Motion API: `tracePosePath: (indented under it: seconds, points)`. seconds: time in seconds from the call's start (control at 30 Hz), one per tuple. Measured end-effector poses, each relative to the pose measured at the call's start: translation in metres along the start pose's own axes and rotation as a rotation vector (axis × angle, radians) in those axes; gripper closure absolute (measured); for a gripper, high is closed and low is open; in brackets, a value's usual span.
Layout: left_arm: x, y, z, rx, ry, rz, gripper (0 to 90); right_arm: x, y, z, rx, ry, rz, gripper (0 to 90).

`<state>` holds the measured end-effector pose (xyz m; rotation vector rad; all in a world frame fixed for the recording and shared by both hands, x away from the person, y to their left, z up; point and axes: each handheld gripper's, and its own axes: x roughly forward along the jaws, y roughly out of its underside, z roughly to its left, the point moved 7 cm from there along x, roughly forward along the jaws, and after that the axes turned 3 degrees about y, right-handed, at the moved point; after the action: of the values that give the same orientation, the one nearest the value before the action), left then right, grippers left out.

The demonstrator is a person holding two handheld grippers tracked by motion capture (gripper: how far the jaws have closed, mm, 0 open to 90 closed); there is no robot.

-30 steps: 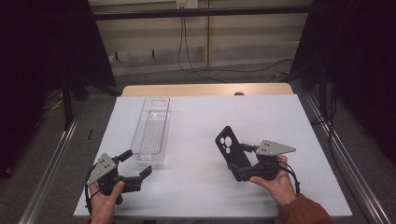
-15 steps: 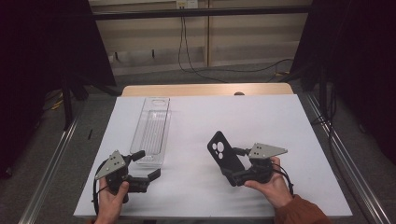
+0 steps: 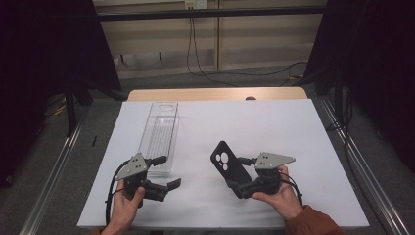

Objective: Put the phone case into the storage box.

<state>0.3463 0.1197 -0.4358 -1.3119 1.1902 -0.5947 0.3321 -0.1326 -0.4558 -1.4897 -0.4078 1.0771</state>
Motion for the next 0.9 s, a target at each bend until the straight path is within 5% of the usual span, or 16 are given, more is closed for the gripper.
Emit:
tracePosePath:
  seconds: [0.2, 0.9]
  points:
    - [0.013, -0.012, -0.009, -0.021, 0.069, -0.011, 4.0, 0.001, -0.001, 0.005, -0.007, -0.019, 0.001, 14.0]
    - [0.041, -0.039, -0.017, 0.055, 0.196, 0.0, 1.8, 0.005, -0.015, 0.005, -0.05, -0.041, 0.008, 13.9]
